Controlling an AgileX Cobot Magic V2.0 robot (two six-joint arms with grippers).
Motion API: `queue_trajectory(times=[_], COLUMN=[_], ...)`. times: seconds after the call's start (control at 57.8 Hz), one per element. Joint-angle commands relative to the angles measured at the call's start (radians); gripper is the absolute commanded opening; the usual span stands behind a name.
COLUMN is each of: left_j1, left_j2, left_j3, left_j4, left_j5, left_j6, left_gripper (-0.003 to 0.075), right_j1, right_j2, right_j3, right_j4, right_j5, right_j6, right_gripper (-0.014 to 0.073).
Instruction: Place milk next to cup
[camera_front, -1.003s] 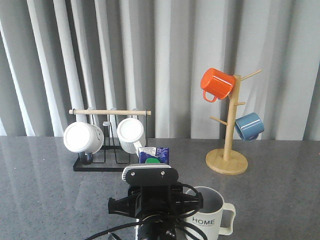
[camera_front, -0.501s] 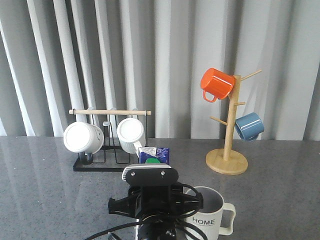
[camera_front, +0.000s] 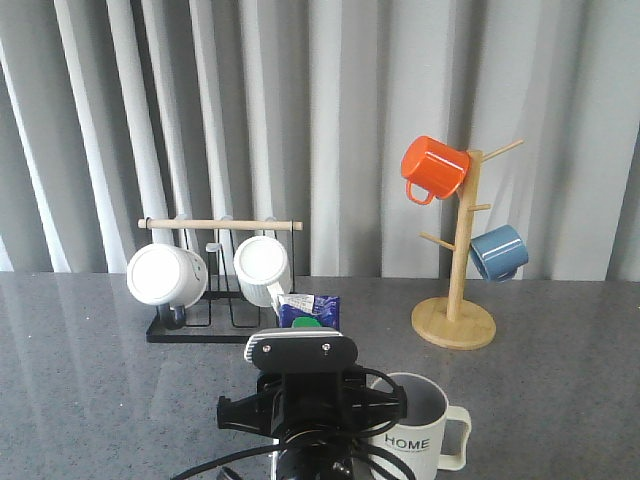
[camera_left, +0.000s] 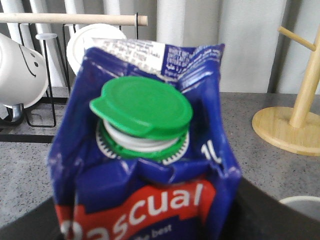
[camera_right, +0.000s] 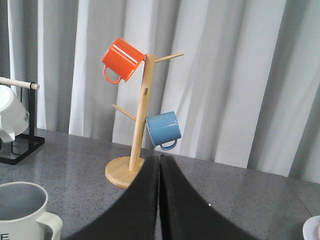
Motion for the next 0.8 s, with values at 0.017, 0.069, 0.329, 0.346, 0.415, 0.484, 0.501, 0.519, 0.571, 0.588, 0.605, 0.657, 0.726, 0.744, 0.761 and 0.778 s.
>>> queue_trajectory(times=[0.017,0.069,0.329,0.346,0.415,0.484,0.501,0.519,0.571,0.588,0.605,0.657,0.726,0.744,0.761,0.778], left_j1=[-0.013,-0.013,-0.013,-0.013,-0.013,-0.014,-0.016,-0.018,-0.021,-0.024,-0.028,-0.032,-0.043,-0.045,-0.049,-0.052], left_j2=[-0.043,-0.043,-0.043,-0.043,-0.043,-0.044,-0.044,-0.045,-0.046,-0.046,-0.048,-0.056,-0.073,-0.076,-0.084,-0.091], left_j3=[-0.018,-0.018,-0.018,-0.018,-0.018,-0.018,-0.018,-0.018,-0.018,-0.018,-0.019,-0.019,-0.019,-0.019,-0.019,-0.019], left_j4=[0.007,0.007,0.007,0.007,0.007,0.007,0.007,0.008,0.009,0.009,0.009,0.013,0.036,0.041,0.051,0.060], left_j5=[-0.003,-0.007,-0.008,-0.008,-0.008,-0.006,-0.006,-0.008,-0.020,-0.023,-0.029,-0.047,-0.073,-0.079,-0.088,-0.094], left_j6=[0.001,0.001,0.010,0.010,0.010,0.010,0.010,0.010,0.010,0.010,0.010,0.010,0.010,0.012,0.014,0.017], left_gripper=[0.0298,0.0335,0.0612,0.0631,0.0715,0.0734,0.0734,0.0733,0.0729,0.0727,0.0726,0.0723,0.0722,0.0722,0.0722,0.0722], right_j1=[-0.005,-0.005,-0.005,-0.005,-0.005,-0.005,-0.005,-0.005,-0.005,-0.005,-0.005,-0.005,-0.005,-0.005,-0.005,-0.005], right_j2=[-0.001,-0.001,-0.001,-0.001,-0.001,-0.001,-0.001,-0.001,-0.001,-0.001,-0.001,-0.001,-0.001,-0.001,-0.001,-0.001], right_j3=[-0.031,-0.031,-0.031,-0.031,-0.031,-0.031,-0.031,-0.031,-0.031,-0.031,-0.031,-0.031,-0.031,-0.031,-0.031,-0.031], right_j4=[-0.006,-0.006,-0.006,-0.006,-0.006,-0.006,-0.006,-0.006,-0.006,-0.006,-0.006,-0.006,-0.006,-0.006,-0.006,-0.006], right_j5=[-0.070,-0.070,-0.070,-0.070,-0.070,-0.070,-0.070,-0.070,-0.070,-0.070,-0.070,-0.070,-0.070,-0.070,-0.070,-0.070], right_j6=[-0.004,-0.004,-0.004,-0.004,-0.004,-0.004,-0.004,-0.004,-0.004,-0.004,-0.004,-0.004,-0.004,-0.004,-0.004,-0.004], right_gripper=[-0.0009,-0.0009,-0.0009,-0.0009,-0.0009,-0.0009,-0.0009,-0.0009,-0.0009,-0.0009,-0.0009,-0.0009,-0.0009,-0.0009,-0.0009,-0.0009])
